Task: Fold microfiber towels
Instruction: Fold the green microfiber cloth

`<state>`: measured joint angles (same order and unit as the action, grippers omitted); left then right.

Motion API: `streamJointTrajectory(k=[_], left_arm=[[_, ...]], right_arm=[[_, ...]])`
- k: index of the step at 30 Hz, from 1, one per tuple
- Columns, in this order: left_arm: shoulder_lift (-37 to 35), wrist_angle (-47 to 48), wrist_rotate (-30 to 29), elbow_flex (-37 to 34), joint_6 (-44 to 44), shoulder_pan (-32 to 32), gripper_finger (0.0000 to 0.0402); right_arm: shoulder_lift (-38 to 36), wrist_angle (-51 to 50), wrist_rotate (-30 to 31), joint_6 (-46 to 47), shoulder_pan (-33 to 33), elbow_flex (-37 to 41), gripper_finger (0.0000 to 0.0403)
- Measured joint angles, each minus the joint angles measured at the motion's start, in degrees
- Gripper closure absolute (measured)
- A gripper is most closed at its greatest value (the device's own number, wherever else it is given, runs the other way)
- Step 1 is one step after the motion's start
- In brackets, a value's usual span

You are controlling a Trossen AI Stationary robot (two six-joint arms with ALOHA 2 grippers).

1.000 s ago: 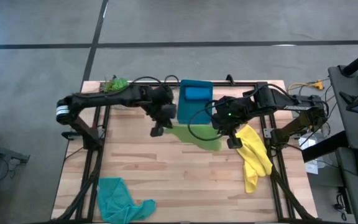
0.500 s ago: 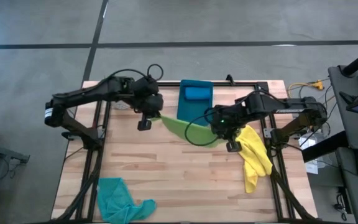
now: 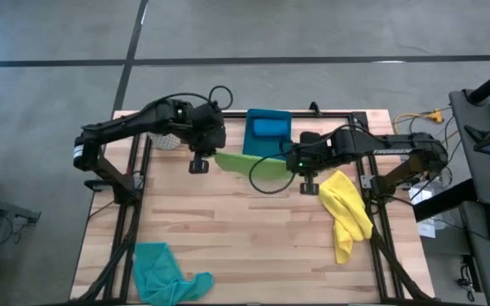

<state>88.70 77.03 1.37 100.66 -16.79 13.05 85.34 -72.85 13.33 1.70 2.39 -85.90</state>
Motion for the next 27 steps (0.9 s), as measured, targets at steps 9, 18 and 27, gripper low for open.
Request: streamJointTrajectory(k=[9, 18, 27], left_arm=[[-1.4, -1.0, 3.6, -12.8, 4.3, -6.8, 0.0401], [-1.7, -6.5, -2.6, -17.1, 4.6, -5.1, 0.0401], [-1.7, -30.5, 14.7, -26.4, 17.3, -6.4, 0.0401]], right_arm=[[0.1, 15.8, -5.2, 9.4, 8.6, 14.9, 0.0394], [0.1, 17.2, 3.4, 11.5, 6.7, 22.3, 0.0394], [0.1, 20.1, -2.0, 12.8, 7.5, 20.2, 0.0394]])
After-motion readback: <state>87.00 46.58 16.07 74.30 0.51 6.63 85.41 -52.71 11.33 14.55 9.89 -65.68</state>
